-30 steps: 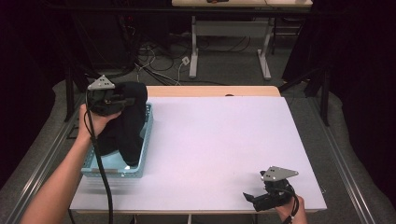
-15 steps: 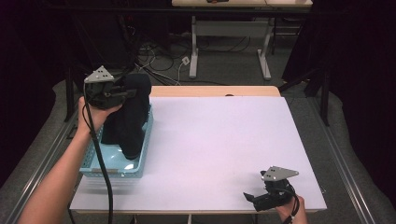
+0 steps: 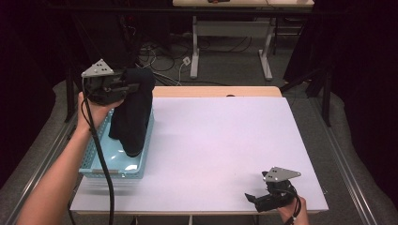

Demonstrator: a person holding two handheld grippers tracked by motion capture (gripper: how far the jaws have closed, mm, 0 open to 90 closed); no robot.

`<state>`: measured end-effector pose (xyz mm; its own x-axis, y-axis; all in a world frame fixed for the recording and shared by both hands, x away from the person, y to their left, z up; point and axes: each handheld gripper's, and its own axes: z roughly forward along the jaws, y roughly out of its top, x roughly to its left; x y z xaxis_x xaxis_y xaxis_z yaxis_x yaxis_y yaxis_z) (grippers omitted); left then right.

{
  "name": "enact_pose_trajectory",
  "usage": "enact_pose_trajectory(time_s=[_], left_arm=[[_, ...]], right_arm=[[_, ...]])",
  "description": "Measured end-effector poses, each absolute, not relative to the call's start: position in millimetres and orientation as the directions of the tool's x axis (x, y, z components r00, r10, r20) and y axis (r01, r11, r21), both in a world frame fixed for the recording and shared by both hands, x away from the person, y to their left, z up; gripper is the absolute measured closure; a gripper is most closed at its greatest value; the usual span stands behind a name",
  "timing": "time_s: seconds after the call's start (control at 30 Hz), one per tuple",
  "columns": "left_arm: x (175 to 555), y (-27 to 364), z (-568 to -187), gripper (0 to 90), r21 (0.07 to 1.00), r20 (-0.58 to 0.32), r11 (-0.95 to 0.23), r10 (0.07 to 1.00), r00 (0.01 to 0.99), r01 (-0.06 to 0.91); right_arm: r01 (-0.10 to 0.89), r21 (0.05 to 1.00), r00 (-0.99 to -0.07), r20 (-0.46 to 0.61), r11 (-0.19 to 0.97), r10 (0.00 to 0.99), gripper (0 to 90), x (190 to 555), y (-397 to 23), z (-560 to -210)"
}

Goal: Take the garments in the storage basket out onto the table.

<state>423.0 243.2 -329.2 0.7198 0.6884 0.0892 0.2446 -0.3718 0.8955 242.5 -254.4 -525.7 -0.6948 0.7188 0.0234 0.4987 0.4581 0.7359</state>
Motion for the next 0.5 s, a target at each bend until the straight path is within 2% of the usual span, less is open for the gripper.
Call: enact_pose_trajectory(time_s=[0.5], left_arm=[[417.3, 217.8, -300.3, 77.7, 0.904, 0.128, -0.387, 0.649, 0.750, 0.182]], right_arm=[[0.484, 0.744, -0.696, 0.009, 0.461, 0.718, 1.2, 242.6, -255.1, -525.6]])
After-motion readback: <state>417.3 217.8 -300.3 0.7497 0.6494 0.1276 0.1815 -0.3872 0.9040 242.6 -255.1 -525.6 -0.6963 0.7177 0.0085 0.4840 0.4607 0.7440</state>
